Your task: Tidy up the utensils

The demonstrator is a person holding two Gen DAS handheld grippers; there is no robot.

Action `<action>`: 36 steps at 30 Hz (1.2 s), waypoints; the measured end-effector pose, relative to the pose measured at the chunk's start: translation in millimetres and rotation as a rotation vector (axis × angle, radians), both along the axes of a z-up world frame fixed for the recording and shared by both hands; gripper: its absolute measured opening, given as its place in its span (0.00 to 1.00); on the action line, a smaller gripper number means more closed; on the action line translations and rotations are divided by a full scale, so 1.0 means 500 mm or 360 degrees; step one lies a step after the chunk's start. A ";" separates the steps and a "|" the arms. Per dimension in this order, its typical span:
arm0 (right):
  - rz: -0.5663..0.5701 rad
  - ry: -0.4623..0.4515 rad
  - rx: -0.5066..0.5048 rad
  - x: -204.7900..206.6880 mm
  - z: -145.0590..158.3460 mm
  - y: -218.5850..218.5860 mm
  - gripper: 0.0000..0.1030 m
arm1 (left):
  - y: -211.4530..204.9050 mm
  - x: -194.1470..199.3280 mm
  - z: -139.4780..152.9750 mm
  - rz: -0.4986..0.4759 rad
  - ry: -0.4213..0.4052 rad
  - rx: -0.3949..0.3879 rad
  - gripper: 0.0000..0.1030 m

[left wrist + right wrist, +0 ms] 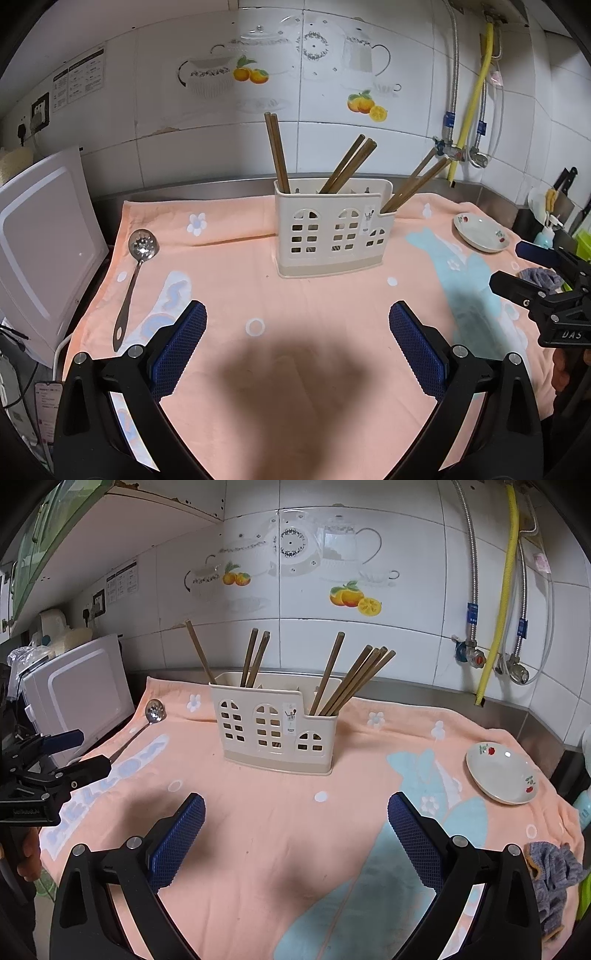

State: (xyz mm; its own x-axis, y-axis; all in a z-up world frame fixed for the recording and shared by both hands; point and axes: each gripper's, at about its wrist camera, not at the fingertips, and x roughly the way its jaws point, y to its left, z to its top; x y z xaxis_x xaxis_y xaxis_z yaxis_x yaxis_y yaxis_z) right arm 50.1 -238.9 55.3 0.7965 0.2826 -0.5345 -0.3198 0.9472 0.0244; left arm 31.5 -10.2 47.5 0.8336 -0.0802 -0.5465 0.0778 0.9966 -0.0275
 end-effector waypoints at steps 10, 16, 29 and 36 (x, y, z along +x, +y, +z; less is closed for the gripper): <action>0.0006 0.0022 -0.0002 0.000 -0.008 0.006 0.93 | -0.002 0.003 -0.006 -0.0005 0.0012 -0.0008 0.95; 0.0010 0.0025 0.0000 0.000 -0.009 0.008 0.93 | -0.002 0.003 -0.010 -0.0010 0.0016 -0.0010 0.95; 0.0018 0.0030 0.0004 -0.003 -0.013 0.013 0.93 | -0.002 0.001 -0.012 -0.0017 0.0016 -0.0012 0.95; 0.0020 0.0038 0.0002 -0.002 -0.016 0.014 0.93 | -0.002 0.002 -0.013 -0.0018 0.0020 -0.0013 0.95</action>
State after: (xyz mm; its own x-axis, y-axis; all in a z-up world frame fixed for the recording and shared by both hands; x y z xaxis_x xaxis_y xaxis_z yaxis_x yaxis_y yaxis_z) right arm 48.9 -231.8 47.1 0.7798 0.2934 -0.5530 -0.3310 0.9430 0.0336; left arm 32.4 -11.2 41.2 0.8258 -0.0942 -0.5560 0.0888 0.9954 -0.0368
